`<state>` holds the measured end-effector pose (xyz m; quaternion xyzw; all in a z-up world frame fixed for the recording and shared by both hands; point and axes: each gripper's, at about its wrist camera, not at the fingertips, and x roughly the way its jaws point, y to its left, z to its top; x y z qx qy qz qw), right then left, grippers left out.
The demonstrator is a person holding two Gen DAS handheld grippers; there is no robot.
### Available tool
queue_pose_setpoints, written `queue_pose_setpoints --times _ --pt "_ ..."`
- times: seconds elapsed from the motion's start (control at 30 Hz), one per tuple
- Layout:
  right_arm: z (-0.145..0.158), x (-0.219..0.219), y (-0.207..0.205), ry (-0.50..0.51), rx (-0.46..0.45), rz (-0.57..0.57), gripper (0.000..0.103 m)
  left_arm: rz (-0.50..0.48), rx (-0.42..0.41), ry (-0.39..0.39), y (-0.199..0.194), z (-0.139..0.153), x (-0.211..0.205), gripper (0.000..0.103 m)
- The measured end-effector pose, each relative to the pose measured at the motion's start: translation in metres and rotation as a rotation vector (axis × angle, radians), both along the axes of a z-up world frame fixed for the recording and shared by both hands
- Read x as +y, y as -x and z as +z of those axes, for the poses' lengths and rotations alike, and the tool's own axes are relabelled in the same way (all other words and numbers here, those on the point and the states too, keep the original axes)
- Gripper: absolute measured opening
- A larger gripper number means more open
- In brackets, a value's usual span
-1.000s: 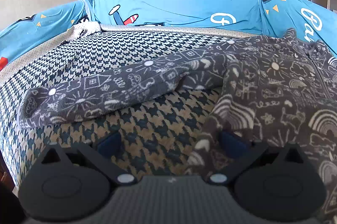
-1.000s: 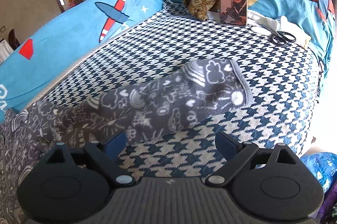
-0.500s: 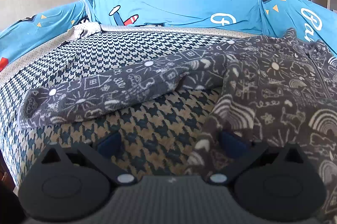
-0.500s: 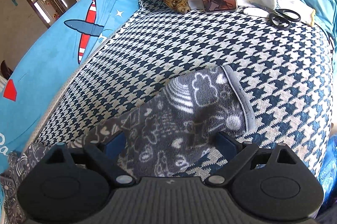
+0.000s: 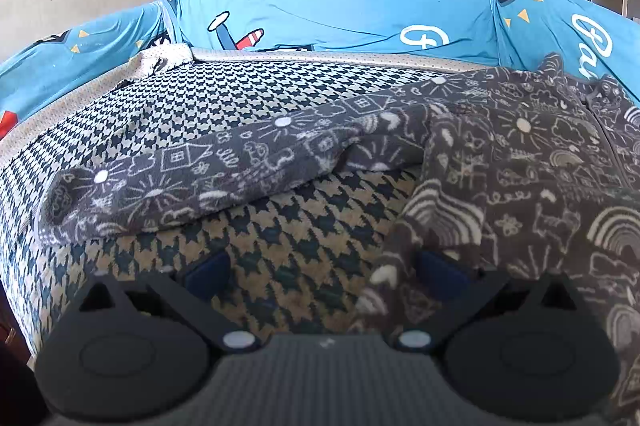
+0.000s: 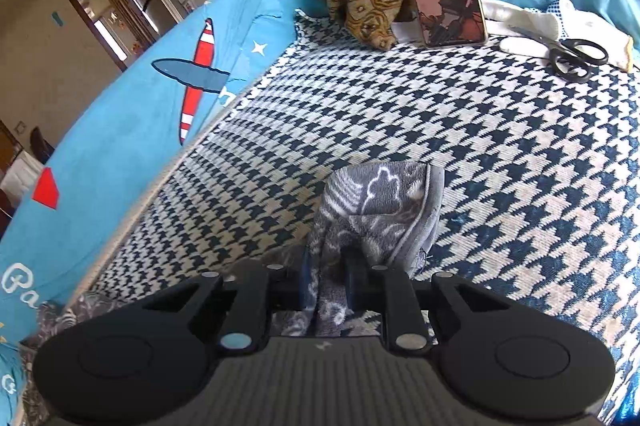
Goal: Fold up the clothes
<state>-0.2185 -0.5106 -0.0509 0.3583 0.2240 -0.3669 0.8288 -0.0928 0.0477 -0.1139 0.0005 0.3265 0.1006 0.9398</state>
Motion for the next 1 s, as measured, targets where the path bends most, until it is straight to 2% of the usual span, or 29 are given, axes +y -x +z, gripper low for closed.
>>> queue_pose_setpoints --times 0.2,0.43,0.63,1.0 --pt "0.020 0.017 -0.007 0.044 -0.126 0.109 0.018 0.001 -0.001 -0.002 0.000 0.000 -0.001 0.103" --pt "0.029 0.044 -0.024 0.051 -0.202 0.242 0.018 0.003 -0.003 -0.008 0.000 0.000 -0.002 0.103" --pt "0.033 0.066 -0.043 0.050 -0.237 0.326 0.018 0.003 -0.005 -0.016 0.000 0.000 -0.002 0.103" --pt "0.032 0.080 -0.064 0.024 -0.261 0.369 0.018 0.006 -0.006 -0.038 0.001 0.001 -0.006 0.103"
